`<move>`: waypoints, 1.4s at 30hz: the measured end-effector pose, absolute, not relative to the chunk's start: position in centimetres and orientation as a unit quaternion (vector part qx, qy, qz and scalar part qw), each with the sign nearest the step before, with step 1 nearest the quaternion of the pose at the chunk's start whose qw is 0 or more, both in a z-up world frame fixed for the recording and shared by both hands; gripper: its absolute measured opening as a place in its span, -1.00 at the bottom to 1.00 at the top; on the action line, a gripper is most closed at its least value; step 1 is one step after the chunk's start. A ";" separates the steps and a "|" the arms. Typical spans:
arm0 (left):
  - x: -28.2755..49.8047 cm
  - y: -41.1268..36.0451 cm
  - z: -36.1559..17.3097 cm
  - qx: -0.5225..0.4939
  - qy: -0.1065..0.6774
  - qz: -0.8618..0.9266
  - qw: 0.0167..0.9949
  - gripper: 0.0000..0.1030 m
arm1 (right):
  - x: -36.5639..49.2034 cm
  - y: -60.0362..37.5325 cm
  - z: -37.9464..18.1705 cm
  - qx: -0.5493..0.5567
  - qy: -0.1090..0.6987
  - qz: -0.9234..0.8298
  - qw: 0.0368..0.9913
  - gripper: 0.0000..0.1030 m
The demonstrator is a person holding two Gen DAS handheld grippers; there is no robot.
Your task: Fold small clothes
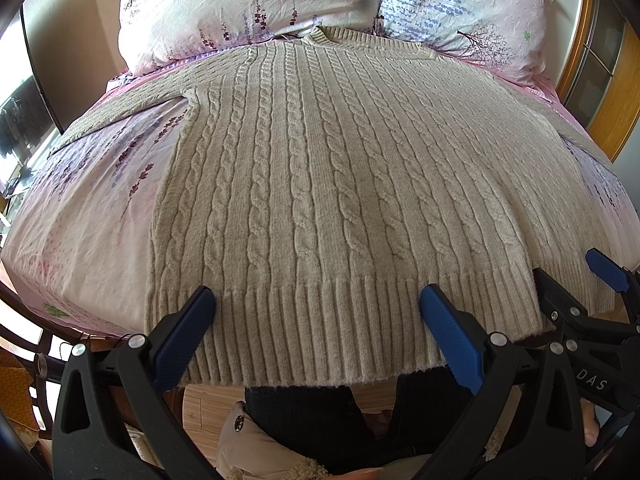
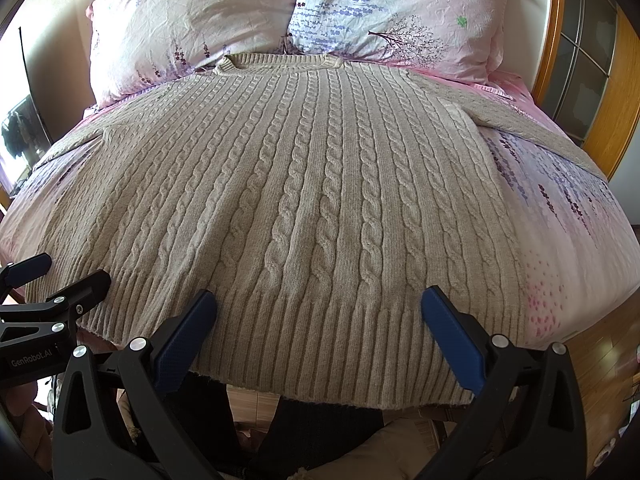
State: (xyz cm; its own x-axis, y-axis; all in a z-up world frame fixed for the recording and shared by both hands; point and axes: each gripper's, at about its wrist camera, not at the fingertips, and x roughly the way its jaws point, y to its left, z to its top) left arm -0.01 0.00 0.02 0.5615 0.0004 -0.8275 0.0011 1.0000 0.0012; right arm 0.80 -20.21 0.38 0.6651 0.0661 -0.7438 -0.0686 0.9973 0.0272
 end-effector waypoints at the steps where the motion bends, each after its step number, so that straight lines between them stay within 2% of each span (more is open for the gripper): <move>1: 0.0 0.0 0.0 0.001 0.468 0.000 0.884 0.97 | 0.8 -20.2 0.4 -0.002 0.408 0.037 0.912 0.97; 30: 0.7 -0.1 0.1 0.004 0.483 -0.002 0.876 0.97 | 1.3 -20.3 0.5 -0.007 0.426 0.043 0.904 0.97; 42: 1.9 0.1 0.3 0.022 0.507 -0.026 0.861 0.97 | 2.1 -20.9 0.7 -0.041 0.437 0.113 0.892 0.97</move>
